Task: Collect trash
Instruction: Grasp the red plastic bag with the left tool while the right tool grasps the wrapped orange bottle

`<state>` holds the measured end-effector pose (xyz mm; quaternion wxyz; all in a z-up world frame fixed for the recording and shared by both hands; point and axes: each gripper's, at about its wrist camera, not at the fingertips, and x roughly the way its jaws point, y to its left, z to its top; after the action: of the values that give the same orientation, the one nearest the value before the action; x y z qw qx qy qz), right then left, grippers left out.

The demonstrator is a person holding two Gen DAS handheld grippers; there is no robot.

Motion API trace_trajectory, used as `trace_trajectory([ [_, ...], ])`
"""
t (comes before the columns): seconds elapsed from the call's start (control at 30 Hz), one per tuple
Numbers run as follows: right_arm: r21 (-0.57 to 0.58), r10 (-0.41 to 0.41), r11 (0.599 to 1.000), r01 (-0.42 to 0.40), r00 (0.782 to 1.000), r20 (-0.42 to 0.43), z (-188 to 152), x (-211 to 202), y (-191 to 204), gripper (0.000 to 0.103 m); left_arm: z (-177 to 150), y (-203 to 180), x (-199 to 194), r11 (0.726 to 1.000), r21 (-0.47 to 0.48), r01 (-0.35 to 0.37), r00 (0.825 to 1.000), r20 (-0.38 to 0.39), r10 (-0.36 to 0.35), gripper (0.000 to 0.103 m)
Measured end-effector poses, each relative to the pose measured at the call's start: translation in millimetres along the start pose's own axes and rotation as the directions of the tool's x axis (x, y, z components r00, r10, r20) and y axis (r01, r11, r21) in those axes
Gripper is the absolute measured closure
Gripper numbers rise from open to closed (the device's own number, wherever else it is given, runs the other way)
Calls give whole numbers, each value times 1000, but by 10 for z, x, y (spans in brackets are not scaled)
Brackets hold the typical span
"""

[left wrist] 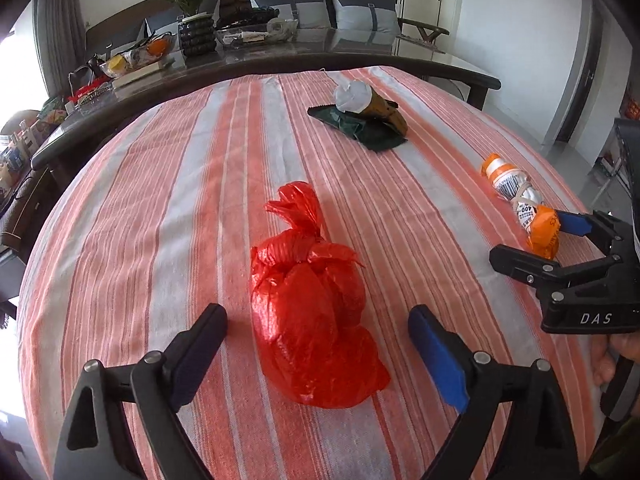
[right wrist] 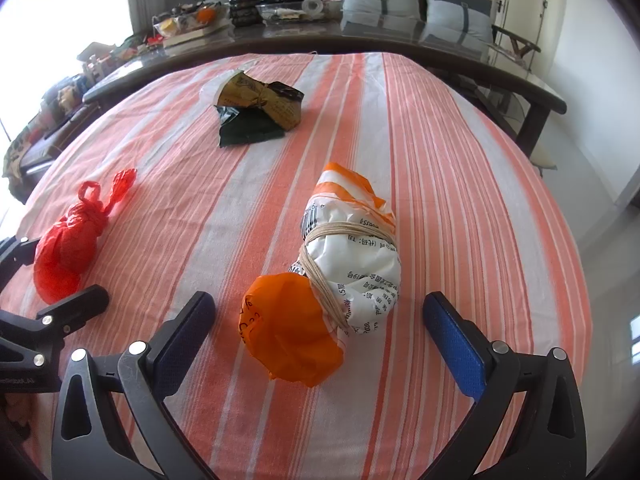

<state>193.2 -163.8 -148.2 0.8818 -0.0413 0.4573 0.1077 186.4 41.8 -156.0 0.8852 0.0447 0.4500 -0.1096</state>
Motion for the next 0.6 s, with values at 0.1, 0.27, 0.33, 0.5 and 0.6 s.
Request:
trace_trajectory([
  [0.1,8,10,1000,-10,1000,4,-1,-8,-9,1,-1,5,11,1000,-4,4,1000,-1,-4,7],
  [0.27,116,200,971,-207,977,70,-60,-120,-295,1,-33,60,-36,999,15,49,999,-9,-49,8],
  [0.33,134,233,962,-236,972,39,-92,-178,-426,1,-63,148,-96,996,-9,90,996,-9,-90,8],
  [0.5,152,221,966,-211,974,-53,27,-275,-580,1,16,310,-194,979,-95,181,984,13,-180,9],
  [0.6,235,255,944,-231,964,-79,220,-194,-629,1,114,250,-155,986,-68,152,988,-7,-153,10],
])
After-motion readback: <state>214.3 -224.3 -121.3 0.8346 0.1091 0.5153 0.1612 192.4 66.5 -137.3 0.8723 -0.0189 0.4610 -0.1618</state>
